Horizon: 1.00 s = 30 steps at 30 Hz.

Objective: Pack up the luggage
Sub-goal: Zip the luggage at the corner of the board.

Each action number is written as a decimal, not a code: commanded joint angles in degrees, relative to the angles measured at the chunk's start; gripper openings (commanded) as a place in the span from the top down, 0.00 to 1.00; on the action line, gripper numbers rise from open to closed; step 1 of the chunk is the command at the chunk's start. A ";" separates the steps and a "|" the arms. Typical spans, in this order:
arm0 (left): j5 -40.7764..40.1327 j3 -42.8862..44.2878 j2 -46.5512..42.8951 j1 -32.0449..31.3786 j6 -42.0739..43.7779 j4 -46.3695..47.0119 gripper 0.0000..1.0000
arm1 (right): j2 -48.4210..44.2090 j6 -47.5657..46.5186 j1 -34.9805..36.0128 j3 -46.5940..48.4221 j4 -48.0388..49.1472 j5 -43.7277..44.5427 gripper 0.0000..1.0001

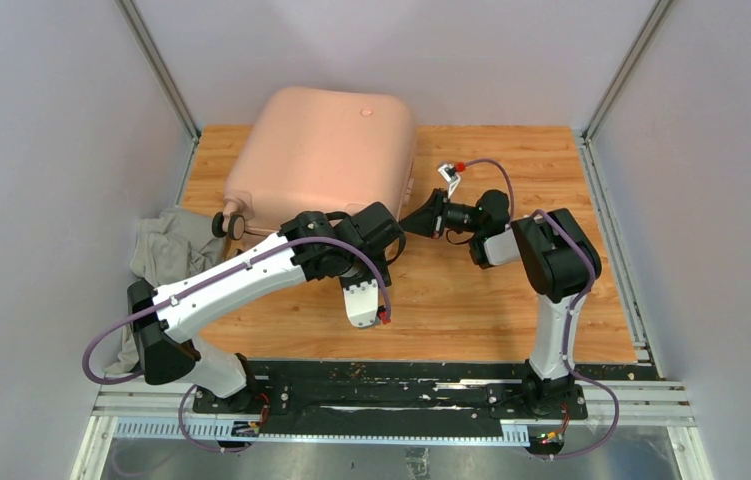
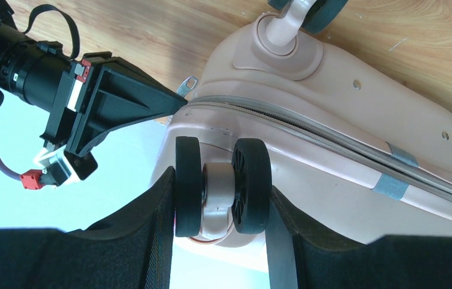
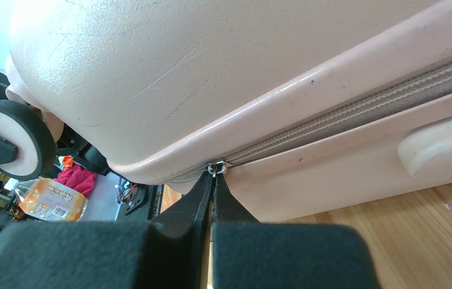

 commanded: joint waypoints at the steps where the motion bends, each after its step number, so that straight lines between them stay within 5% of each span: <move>1: -11.14 3.08 -4.49 1.44 -4.22 4.87 1.00 | -3.25 0.39 -0.02 -0.91 6.41 0.63 1.00; 12: -11.40 3.60 -4.43 1.43 -4.27 4.87 1.00 | -6.24 -2.72 1.38 -6.42 5.59 3.66 1.00; 30: -12.52 5.42 -2.32 1.45 -3.58 4.84 1.00 | -22.50 -19.85 12.45 -18.14 -13.21 9.28 1.00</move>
